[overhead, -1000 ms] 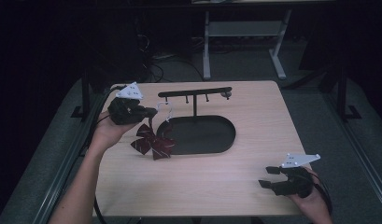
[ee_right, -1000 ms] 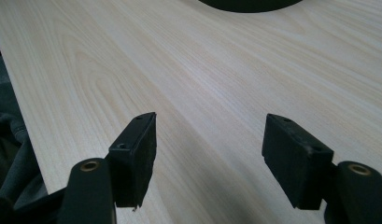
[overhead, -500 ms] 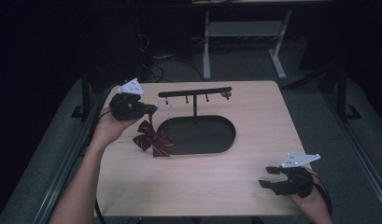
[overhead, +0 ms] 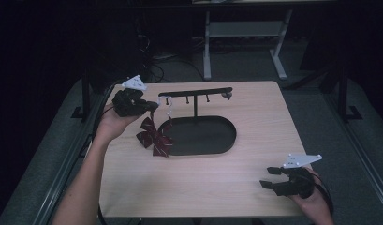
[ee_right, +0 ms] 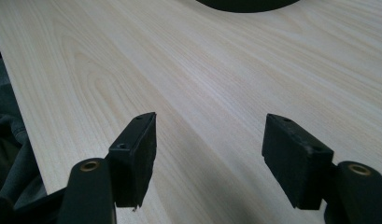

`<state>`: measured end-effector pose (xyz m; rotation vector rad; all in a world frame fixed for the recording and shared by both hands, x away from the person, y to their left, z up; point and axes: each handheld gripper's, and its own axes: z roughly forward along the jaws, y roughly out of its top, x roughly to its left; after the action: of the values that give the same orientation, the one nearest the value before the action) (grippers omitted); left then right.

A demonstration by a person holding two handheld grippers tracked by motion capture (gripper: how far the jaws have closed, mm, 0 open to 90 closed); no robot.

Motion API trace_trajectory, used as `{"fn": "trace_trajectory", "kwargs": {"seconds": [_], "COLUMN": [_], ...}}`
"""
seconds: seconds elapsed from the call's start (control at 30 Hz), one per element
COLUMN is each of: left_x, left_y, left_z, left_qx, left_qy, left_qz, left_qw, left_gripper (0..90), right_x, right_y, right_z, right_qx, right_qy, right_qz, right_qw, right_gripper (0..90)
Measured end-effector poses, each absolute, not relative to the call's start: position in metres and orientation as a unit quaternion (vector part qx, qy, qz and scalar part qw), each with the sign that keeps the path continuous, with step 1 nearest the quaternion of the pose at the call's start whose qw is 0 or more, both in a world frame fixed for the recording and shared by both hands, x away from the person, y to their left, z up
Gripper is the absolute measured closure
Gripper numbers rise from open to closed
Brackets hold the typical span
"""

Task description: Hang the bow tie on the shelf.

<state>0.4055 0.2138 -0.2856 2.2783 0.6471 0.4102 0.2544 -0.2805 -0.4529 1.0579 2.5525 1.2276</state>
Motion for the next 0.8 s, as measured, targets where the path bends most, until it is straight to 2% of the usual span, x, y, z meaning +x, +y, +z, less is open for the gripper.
{"fn": "trace_trajectory", "kwargs": {"seconds": [0.8], "left_x": [0.421], "left_y": [0.214], "left_z": [-0.293], "left_qx": [0.885], "left_qy": [0.270], "left_qz": [0.161], "left_qw": [0.344], "left_gripper": [87.8], "right_x": [0.255], "right_y": [-0.283], "right_z": [-0.453], "right_qx": [0.350], "right_qy": [0.842], "right_qz": [0.407], "right_qw": [0.058], "right_gripper": [34.8]}}
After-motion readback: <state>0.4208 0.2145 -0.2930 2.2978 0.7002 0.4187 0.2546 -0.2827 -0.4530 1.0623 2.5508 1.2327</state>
